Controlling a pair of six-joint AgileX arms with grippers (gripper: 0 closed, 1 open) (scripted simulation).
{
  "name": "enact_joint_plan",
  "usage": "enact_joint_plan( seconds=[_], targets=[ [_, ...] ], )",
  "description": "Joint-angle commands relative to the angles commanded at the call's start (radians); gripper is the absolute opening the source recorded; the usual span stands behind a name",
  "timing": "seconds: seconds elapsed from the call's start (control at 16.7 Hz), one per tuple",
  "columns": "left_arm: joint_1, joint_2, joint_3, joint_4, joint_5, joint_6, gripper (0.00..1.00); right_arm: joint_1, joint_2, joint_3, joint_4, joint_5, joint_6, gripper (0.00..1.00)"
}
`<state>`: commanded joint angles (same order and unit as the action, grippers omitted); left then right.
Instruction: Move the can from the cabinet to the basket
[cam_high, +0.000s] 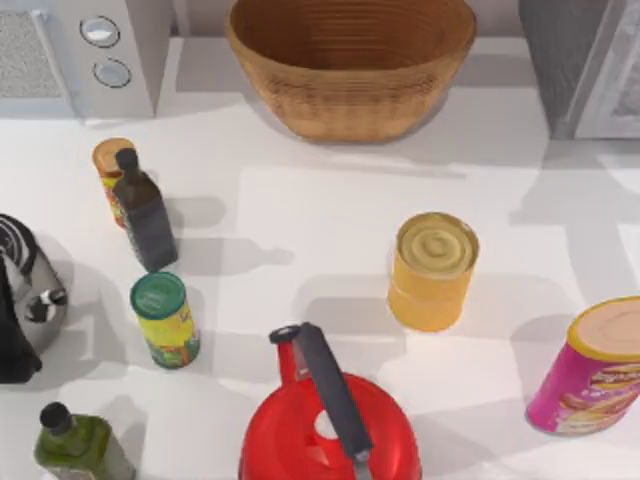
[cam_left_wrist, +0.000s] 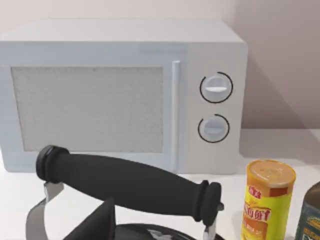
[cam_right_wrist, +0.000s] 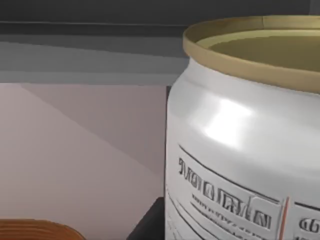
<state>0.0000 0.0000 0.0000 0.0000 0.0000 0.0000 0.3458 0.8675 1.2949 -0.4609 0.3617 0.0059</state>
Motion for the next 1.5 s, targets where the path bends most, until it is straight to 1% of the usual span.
enact_joint_plan(
  seconds=[0.42, 0.6, 0.72, 0.84, 0.96, 1.32, 1.5],
  targets=[
    [0.000, 0.000, 0.000, 0.000, 0.000, 0.000, 1.00, -0.196, -0.486, -0.817, 0.257, -0.202, -0.004, 0.00],
    [0.000, 0.000, 0.000, 0.000, 0.000, 0.000, 1.00, -0.268, -0.670, -1.071, 0.355, -0.279, -0.005, 0.00],
    [0.000, 0.000, 0.000, 0.000, 0.000, 0.000, 1.00, -0.307, -0.769, -1.188, 0.408, -0.320, -0.005, 0.00],
    [0.000, 0.000, 0.000, 0.000, 0.000, 0.000, 1.00, -0.334, -0.837, -1.262, 0.444, -0.349, -0.006, 0.00],
    [0.000, 0.000, 0.000, 0.000, 0.000, 0.000, 1.00, -0.346, -0.867, -1.294, 0.461, -0.361, -0.006, 0.00],
    [0.000, 0.000, 0.000, 0.000, 0.000, 0.000, 1.00, -0.343, -0.860, -1.301, 0.458, -0.361, -0.004, 0.00],
    [0.000, 0.000, 0.000, 0.000, 0.000, 0.000, 1.00, -0.320, -0.799, -1.240, 0.479, -0.340, -0.004, 0.00]
  ],
)
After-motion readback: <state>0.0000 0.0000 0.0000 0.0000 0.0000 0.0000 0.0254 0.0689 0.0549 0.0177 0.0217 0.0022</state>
